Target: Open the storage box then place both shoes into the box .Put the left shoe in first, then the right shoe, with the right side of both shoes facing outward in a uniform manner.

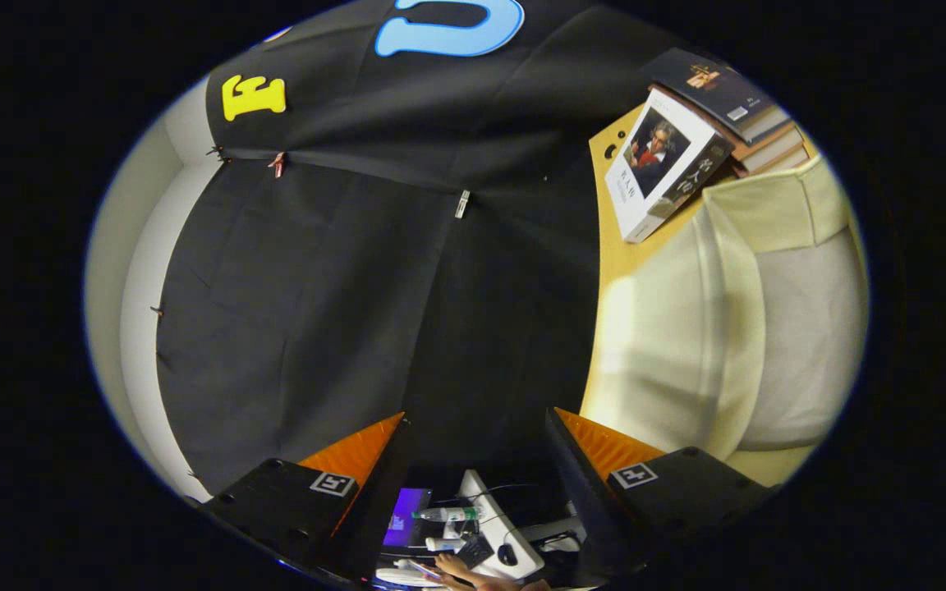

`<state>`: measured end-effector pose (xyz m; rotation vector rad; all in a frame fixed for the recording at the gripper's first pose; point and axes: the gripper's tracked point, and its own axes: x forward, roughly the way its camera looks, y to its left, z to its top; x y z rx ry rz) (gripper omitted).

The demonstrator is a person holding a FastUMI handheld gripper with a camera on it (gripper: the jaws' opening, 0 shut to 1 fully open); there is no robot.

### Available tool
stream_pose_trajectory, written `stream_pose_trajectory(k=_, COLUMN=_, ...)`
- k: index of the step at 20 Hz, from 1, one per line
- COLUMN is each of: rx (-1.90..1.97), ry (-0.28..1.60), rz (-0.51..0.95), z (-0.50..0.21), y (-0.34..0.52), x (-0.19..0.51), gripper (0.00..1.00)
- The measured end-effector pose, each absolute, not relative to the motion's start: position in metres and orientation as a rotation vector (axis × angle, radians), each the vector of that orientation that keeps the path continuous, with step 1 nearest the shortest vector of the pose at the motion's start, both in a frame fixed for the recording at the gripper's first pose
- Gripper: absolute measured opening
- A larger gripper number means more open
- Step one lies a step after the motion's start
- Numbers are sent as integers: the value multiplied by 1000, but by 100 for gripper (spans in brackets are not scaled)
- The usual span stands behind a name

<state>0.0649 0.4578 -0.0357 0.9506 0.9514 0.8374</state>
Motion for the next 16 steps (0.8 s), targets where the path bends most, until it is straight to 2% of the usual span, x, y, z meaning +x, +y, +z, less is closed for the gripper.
stream_pose_trajectory(k=10, rx=634, ry=664, rz=631, z=-14, y=272, x=74, gripper=97)
stream_pose_trajectory(k=16, rx=431, ry=602, rz=447, z=-41, y=143, x=64, gripper=97)
